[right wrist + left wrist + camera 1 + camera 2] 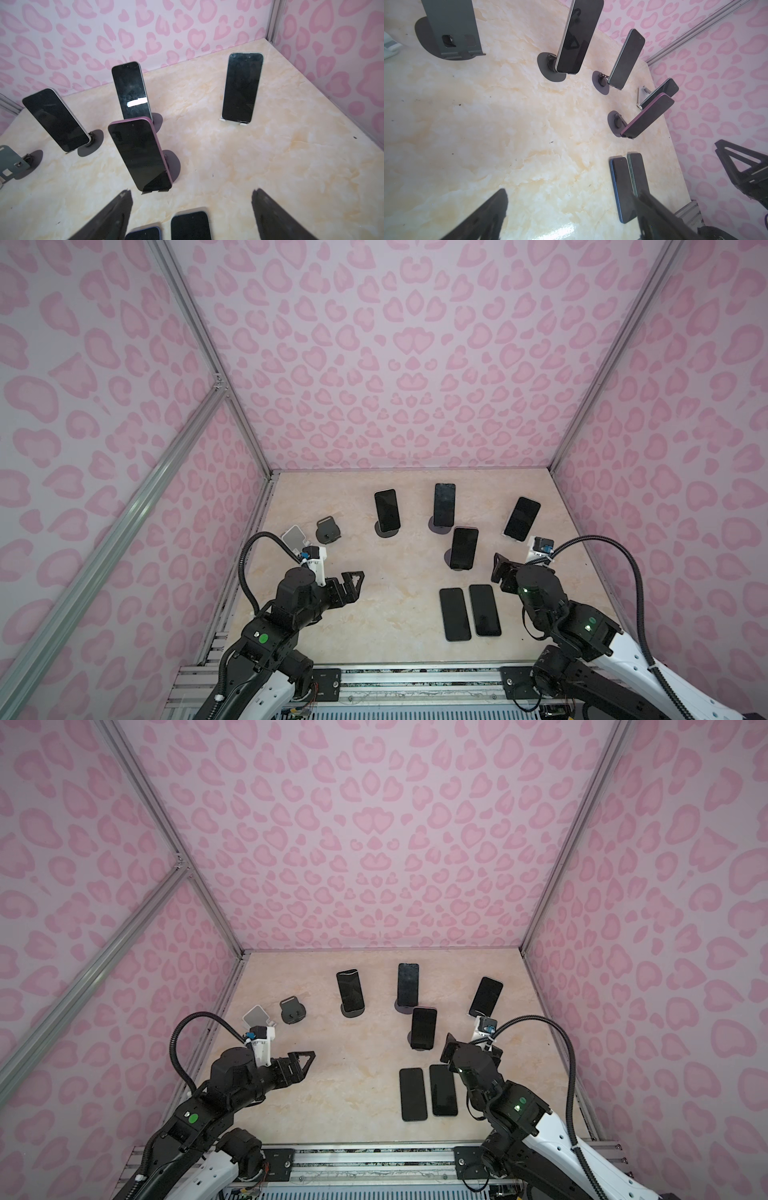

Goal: Remove the phone from the phone stand

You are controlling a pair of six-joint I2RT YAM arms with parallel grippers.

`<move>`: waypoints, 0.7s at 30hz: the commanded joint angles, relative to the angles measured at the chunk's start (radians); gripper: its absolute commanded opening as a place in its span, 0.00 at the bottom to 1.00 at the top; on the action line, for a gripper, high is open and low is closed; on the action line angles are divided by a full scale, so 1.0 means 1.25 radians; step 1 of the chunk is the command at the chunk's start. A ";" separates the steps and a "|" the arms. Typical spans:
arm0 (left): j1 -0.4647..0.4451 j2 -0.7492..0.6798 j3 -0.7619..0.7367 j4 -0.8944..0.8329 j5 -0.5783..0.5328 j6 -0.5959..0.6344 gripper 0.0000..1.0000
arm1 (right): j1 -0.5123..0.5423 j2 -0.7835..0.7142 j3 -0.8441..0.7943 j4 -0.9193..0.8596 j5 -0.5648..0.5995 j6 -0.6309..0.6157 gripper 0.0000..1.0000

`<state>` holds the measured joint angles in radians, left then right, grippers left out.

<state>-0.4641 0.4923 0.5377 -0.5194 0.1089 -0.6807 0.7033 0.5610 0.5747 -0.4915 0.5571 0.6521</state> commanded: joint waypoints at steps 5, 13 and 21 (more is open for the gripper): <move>0.001 -0.002 -0.007 0.009 0.018 0.000 0.99 | -0.129 0.099 0.094 -0.008 -0.177 -0.050 0.68; 0.001 -0.003 -0.025 0.029 0.042 -0.009 0.98 | -0.099 0.324 0.215 0.005 -0.203 -0.062 0.88; 0.001 -0.020 -0.030 0.021 0.041 -0.008 0.99 | -0.051 0.522 0.341 -0.073 -0.118 0.022 0.94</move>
<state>-0.4641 0.4725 0.4980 -0.5194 0.1570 -0.6884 0.6373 1.1679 0.9668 -0.5255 0.3531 0.6205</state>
